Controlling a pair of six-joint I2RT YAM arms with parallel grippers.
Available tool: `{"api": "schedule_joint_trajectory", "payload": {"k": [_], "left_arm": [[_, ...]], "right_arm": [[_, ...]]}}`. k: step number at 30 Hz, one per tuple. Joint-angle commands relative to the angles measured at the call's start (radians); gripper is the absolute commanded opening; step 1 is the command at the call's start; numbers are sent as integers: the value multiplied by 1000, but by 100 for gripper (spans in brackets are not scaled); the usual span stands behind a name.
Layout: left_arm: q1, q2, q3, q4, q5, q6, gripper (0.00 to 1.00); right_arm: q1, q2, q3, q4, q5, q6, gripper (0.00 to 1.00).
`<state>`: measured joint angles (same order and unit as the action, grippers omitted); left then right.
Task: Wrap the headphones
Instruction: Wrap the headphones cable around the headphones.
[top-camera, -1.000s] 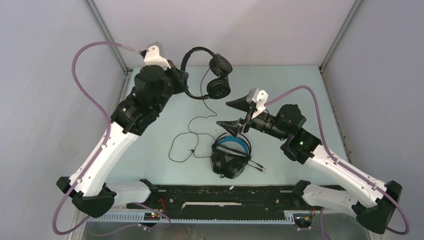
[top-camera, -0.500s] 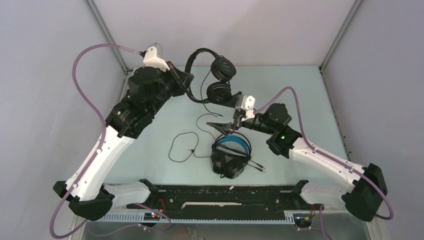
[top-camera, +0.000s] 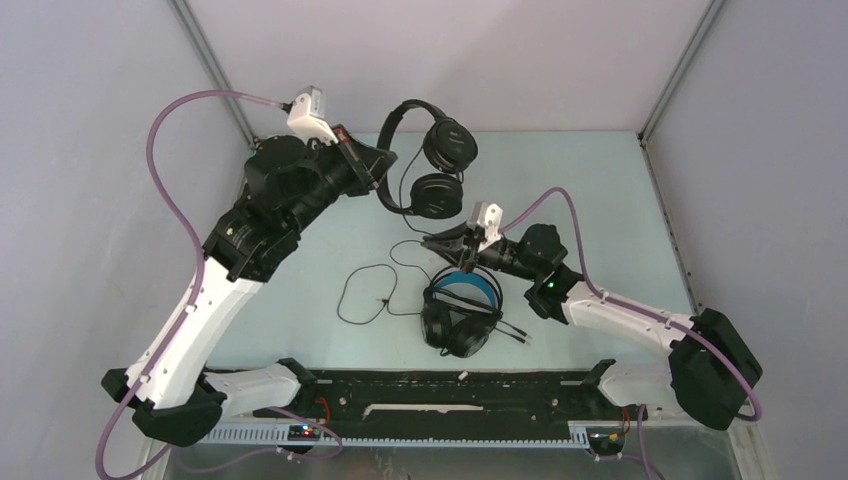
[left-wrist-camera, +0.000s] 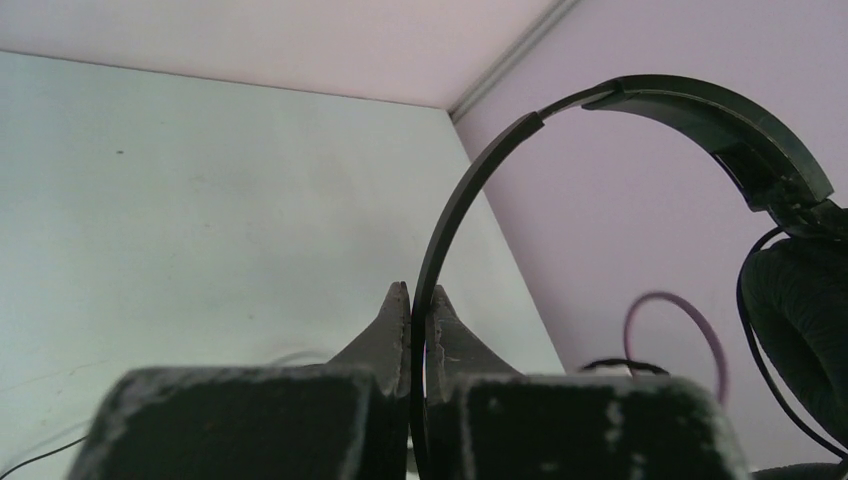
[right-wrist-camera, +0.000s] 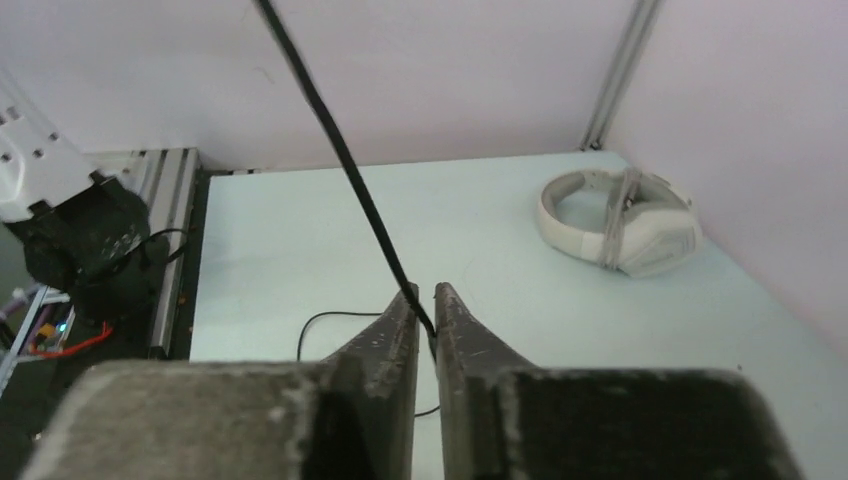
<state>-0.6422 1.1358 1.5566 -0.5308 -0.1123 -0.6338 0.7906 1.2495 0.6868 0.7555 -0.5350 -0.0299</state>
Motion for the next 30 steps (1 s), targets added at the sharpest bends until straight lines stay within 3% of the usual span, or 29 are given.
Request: {"api": "schedule_joint_trajectory", "payload": {"k": [1,5,16,20,26,30], "left_arm": [[6,-34,29,82,161,-37,0],[6,-34,4,86,261,-13,0],[54,-20,-21,21,459,100,0],[58,18,28,-78,436,256,0],[57,55,75,-183,367,495,0],[75,89,154,-205,187,429,0]], "right_arm": [[-69,-27,-3,115,57,91,8],[-121,-59,-3,103,43,105,0],[-221,-114,5,4,46,148,0],[-225,-136,18,-31,27,201,0],[-229,-168,115,-314,-40,251,0],[-230,-188,137,-390,-109,295,0]]}}
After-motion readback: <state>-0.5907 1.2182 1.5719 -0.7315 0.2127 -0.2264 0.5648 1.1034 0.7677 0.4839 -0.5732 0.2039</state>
